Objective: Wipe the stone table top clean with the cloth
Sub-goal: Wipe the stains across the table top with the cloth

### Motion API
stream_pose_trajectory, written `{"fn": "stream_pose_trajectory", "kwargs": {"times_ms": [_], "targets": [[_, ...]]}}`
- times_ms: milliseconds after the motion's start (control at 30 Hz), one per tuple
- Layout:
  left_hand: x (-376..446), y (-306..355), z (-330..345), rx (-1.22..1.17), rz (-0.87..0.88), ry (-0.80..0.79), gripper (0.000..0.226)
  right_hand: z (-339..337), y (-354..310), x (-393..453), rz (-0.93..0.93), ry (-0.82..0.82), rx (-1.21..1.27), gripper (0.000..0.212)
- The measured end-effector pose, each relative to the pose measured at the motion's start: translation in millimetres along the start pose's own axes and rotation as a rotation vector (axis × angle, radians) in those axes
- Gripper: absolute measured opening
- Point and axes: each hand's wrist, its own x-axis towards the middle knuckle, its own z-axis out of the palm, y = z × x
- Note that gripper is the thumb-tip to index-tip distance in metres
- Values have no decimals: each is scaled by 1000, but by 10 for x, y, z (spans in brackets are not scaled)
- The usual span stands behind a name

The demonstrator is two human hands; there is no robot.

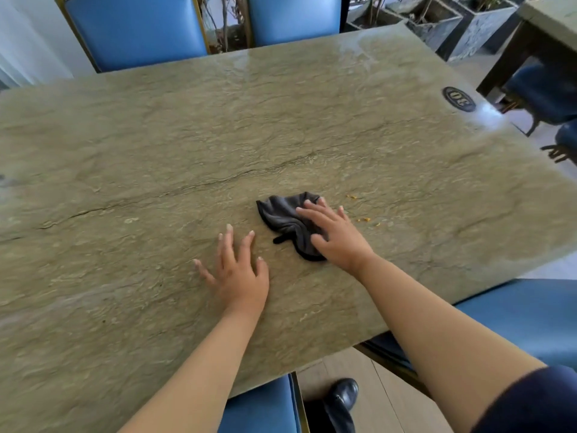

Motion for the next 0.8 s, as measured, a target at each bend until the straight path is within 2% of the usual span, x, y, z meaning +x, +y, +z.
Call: {"fn": "stream_pose_trajectory", "kwargs": {"times_ms": [67, 133, 167, 233, 267, 333, 467, 600, 700, 800], "targets": [[40, 280, -27, -219, 41, 130, 51, -150, 210, -150, 122, 126, -50, 56], [129, 666, 29, -259, 186, 125, 54, -287, 462, -263, 295, 227, -148, 54], [189, 863, 78, -210, 219, 37, 61, -346, 586, -312, 384, 265, -192, 52], [332, 1154, 216, -29, 125, -148, 81, -407, 796, -408, 549, 322, -240, 50], [409, 1236, 300, 58, 66, -177, 86, -420, 885, -446, 624, 346, -241, 51], [570, 1302, 386, 156, 24, -163, 80, -388, 991, -483, 720, 384, -234, 52], [1083, 1429, 409, 218, 92, -154, 60, -290, 1080, -464, 732, 422, -292, 53], [1539, 1677, 452, 189, 159, -195, 55, -274, 1123, -445, 731, 461, -290, 53], [1589, 1813, 546, 173, 372, -234, 54, -270, 1131, -432, 730, 455, -285, 53], [1406, 1737, 594, 144, 684, -224, 55, -275, 1125, -432, 735, 455, -279, 52]]}}
